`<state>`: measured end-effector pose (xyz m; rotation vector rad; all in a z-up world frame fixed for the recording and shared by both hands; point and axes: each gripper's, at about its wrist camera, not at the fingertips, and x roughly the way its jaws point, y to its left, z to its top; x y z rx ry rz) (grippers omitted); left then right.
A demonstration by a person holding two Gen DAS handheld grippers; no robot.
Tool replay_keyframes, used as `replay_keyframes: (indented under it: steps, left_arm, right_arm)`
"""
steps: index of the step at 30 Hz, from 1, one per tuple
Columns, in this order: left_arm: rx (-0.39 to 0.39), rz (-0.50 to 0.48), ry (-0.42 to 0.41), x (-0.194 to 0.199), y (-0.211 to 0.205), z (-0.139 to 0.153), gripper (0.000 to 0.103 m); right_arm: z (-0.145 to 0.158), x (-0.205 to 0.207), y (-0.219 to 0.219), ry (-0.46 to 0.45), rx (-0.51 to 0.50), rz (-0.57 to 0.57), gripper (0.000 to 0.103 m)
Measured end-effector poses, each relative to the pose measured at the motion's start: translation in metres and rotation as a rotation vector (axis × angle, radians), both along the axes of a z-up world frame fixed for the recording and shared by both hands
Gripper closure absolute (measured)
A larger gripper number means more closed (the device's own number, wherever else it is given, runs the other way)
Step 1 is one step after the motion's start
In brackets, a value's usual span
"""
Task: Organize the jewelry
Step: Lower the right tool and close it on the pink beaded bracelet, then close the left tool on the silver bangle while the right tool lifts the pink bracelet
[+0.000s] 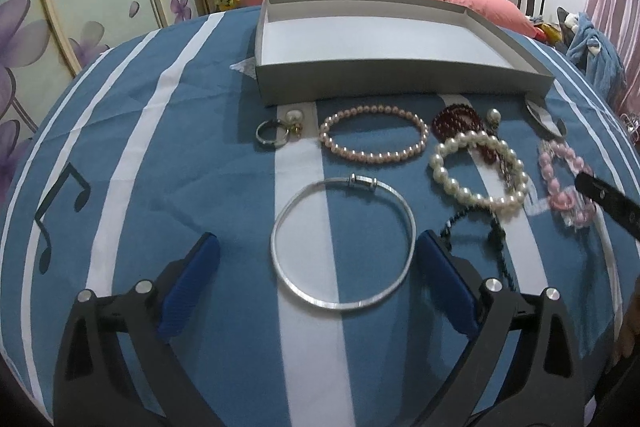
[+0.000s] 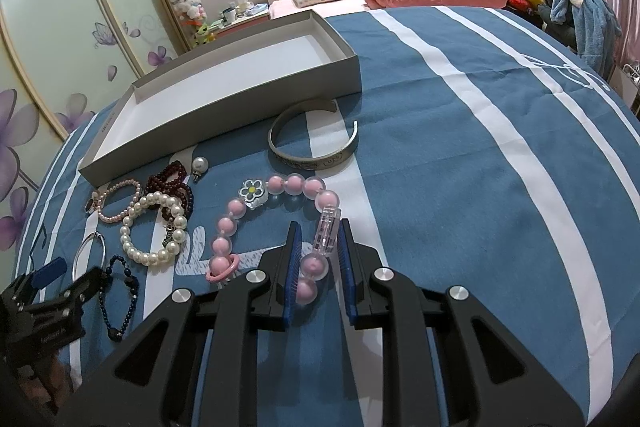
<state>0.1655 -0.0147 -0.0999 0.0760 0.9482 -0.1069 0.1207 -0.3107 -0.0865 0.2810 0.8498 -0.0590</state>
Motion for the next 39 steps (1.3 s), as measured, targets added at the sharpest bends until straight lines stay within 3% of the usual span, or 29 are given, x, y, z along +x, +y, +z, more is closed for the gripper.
replay_keyframes:
  steps: [15, 18, 21, 29, 39]
  left_arm:
    - [-0.008, 0.0, -0.019, 0.003, -0.004, 0.003, 0.024]
    - [-0.011, -0.003, -0.025, 0.002, -0.006, 0.003, 0.033]
    - [-0.014, 0.0, -0.028, 0.002, -0.006, 0.004, 0.033]
    - [-0.072, 0.029, -0.039, -0.001, 0.003, 0.006, 0.033]
    - [-0.115, 0.08, -0.141, -0.018, 0.015, 0.021, 0.033]
  right_arm:
    - [0.0, 0.001, 0.001, -0.001, 0.003, 0.001, 0.083]
    - [0.0, 0.001, 0.001, -0.001, 0.005, 0.002, 0.083]
    - [0.0, 0.003, 0.001, -0.002, 0.018, 0.005, 0.088]
    - [0.003, 0.001, 0.002, -0.033, 0.042, 0.033, 0.089]
    - [0.034, -0.014, 0.012, -0.18, 0.039, 0.069, 0.089]
